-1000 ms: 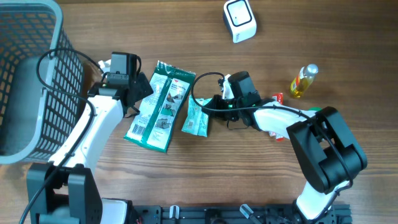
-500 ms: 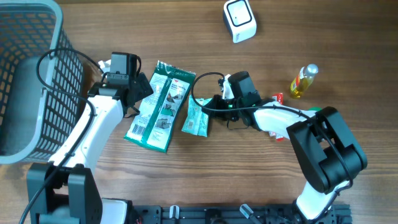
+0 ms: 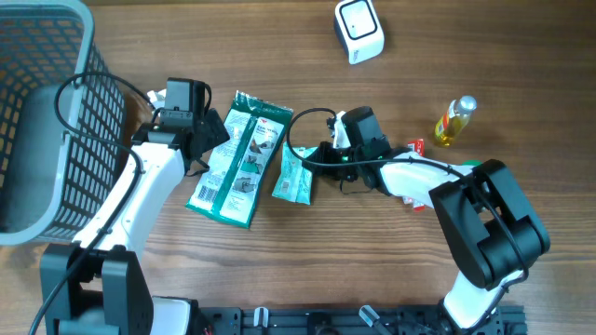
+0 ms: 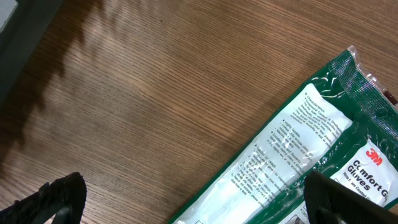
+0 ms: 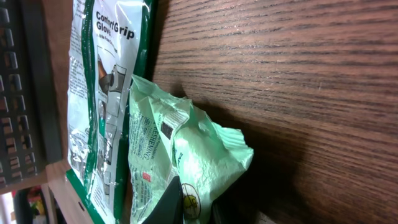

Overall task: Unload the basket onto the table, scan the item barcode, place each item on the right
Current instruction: 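Lift the wipes packet with right gripper, then carry the wipes packet up to the white scanner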

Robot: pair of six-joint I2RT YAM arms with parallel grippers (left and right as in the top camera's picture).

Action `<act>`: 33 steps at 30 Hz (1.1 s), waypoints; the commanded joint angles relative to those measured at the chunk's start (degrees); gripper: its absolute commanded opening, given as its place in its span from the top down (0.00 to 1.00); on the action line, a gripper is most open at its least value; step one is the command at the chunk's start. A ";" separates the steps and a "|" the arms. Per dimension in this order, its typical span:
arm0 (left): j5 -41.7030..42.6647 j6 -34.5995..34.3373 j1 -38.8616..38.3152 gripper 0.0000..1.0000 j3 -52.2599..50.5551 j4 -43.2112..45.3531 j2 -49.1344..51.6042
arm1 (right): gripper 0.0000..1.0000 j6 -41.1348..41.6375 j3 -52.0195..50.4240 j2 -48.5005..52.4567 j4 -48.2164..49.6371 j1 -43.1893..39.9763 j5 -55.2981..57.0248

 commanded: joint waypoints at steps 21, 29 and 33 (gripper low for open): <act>-0.74 -0.33 0.15 0.00 0.48 0.04 -0.26 | 0.96 -11.39 -0.20 -30.32 -20.06 -5.97 -26.36; -0.74 -0.33 0.15 0.00 0.48 0.04 -0.26 | 0.96 -10.43 -0.20 -30.32 -23.52 -5.97 -22.91; -0.74 -0.33 0.15 0.00 0.48 0.04 -0.26 | 0.96 -10.60 -0.20 -30.32 -24.55 -5.97 -20.44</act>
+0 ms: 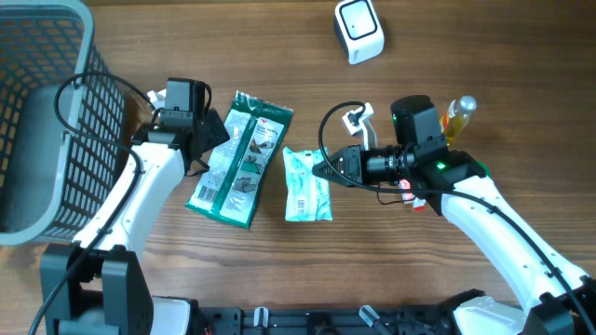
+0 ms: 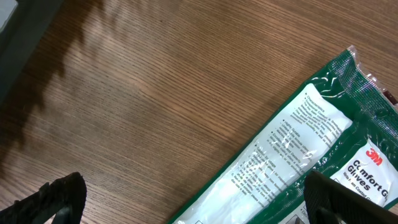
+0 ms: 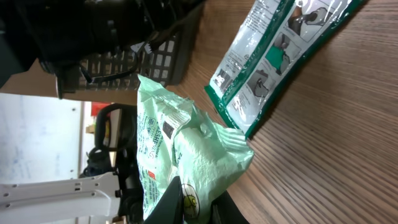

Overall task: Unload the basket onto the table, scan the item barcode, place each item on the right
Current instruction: 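Carry the wipes packet up to the white scanner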

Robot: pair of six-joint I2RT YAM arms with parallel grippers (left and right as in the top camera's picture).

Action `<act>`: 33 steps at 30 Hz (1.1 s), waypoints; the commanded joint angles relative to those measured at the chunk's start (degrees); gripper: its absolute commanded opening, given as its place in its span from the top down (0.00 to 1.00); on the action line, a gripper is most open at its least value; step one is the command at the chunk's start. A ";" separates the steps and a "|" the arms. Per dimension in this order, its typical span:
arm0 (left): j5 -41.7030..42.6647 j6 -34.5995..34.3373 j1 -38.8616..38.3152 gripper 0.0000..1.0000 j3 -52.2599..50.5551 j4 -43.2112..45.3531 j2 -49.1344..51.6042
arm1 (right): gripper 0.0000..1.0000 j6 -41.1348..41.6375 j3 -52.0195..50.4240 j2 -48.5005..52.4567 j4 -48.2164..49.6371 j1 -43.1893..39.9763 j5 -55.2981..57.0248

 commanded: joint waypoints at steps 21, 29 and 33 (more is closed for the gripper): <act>-0.70 -0.33 0.15 0.00 0.48 0.07 -0.26 | 0.96 -3.02 0.96 -0.85 -5.25 -0.24 33.38; -0.70 -0.33 0.15 0.00 0.48 0.07 -0.26 | 0.96 -16.59 36.65 1.07 -33.83 -0.24 45.92; -0.72 -0.33 0.15 0.00 0.48 0.07 -0.26 | 0.96 -25.11 49.16 3.89 -37.22 -0.24 51.54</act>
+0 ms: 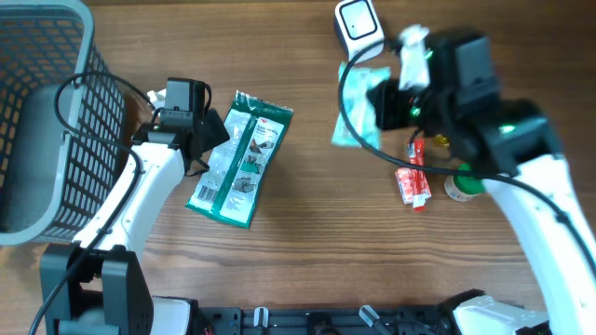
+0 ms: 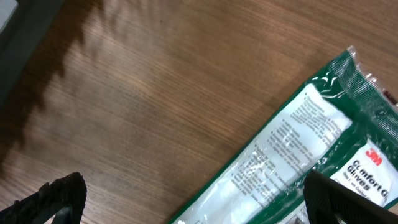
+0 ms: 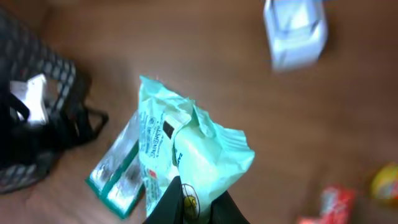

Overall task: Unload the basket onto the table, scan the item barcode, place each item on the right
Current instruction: 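Carry the wipes packet up to the white scanner, then move the wipes packet right and lower it toward the table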

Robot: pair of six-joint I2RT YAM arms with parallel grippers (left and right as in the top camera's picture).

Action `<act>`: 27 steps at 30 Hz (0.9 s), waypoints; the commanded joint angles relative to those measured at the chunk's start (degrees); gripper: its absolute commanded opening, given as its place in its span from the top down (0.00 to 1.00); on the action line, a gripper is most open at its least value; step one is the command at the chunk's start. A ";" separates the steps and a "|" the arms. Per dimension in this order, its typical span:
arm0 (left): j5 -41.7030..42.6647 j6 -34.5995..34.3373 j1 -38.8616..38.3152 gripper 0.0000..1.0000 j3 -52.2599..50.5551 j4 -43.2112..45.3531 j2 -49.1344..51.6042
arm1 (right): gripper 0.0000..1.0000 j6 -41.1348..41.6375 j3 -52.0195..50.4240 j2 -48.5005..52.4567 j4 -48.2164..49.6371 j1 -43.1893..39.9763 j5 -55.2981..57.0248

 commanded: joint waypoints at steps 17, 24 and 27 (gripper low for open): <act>-0.68 -0.33 0.15 0.00 0.48 0.13 -0.26 | 0.96 -37.68 5.51 25.68 26.34 -0.13 28.70; -0.70 -0.33 0.15 0.00 0.48 0.13 -0.26 | 0.96 -49.48 5.46 36.72 44.59 -0.13 35.82; -0.70 -0.33 0.15 0.00 0.48 0.13 -0.26 | 0.96 -56.24 5.46 40.63 52.68 0.17 36.06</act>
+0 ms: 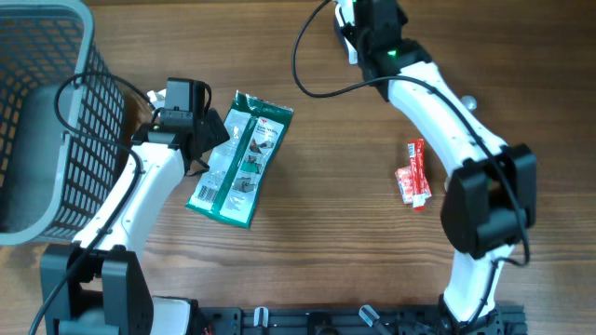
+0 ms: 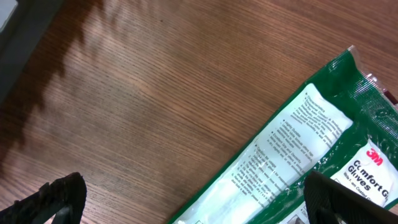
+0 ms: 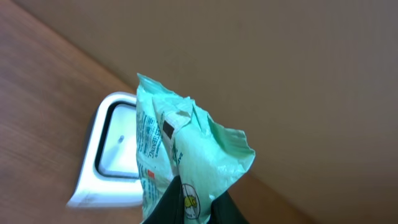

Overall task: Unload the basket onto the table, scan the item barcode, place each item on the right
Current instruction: 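Move the wipes packet right and lower it toward the table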

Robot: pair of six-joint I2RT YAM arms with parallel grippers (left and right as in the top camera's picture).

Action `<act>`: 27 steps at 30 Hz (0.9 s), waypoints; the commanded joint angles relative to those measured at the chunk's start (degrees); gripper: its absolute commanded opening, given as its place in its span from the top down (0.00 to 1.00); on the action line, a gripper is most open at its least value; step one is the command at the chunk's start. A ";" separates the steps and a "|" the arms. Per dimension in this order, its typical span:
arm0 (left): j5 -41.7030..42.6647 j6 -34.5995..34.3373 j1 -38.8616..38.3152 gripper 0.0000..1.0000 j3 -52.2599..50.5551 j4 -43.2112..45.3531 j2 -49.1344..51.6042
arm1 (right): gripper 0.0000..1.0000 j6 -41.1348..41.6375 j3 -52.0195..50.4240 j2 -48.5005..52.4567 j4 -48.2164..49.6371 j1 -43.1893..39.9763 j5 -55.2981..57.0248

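My right gripper (image 3: 196, 202) is shut on the bottom of a crumpled light green packet (image 3: 186, 149). The packet is held up in front of the white scanner (image 3: 106, 155), its printed side toward the scanner's dark window. From overhead, my right arm (image 1: 419, 84) reaches to the table's far edge and covers both scanner and packet. My left gripper (image 2: 199, 205) is open and low over the wood, with one black fingertip (image 2: 59, 196) off the green and white glove packet (image 1: 240, 158) and the other on it.
A grey mesh basket (image 1: 37, 121) fills the far left. A red sachet (image 1: 413, 172) lies right of centre, beside my right arm. A yellow bottle (image 1: 468, 102) peeks out behind that arm.
My right gripper has carried the light green packet from above the table's middle right to the far edge, directly in front of the scanner. The left arm has not moved.
My right gripper was shut on the light green packet while it lay on the table beside the glove packet. Then the packet was lifted off the wood, then held high near the scanner, and now faces it. The left gripper stayed open throughout.
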 commanded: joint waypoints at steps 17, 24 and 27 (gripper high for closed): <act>-0.70 -0.33 0.15 0.00 0.48 0.13 -0.26 | 0.96 -3.19 0.72 15.47 32.72 0.44 6.49; -0.72 -0.33 0.15 0.00 0.48 0.13 -0.26 | 0.96 12.11 0.72 16.04 22.60 1.55 4.61; -0.72 -0.33 0.15 0.00 0.48 0.13 -0.26 | 0.96 19.61 0.72 16.04 18.08 1.55 4.35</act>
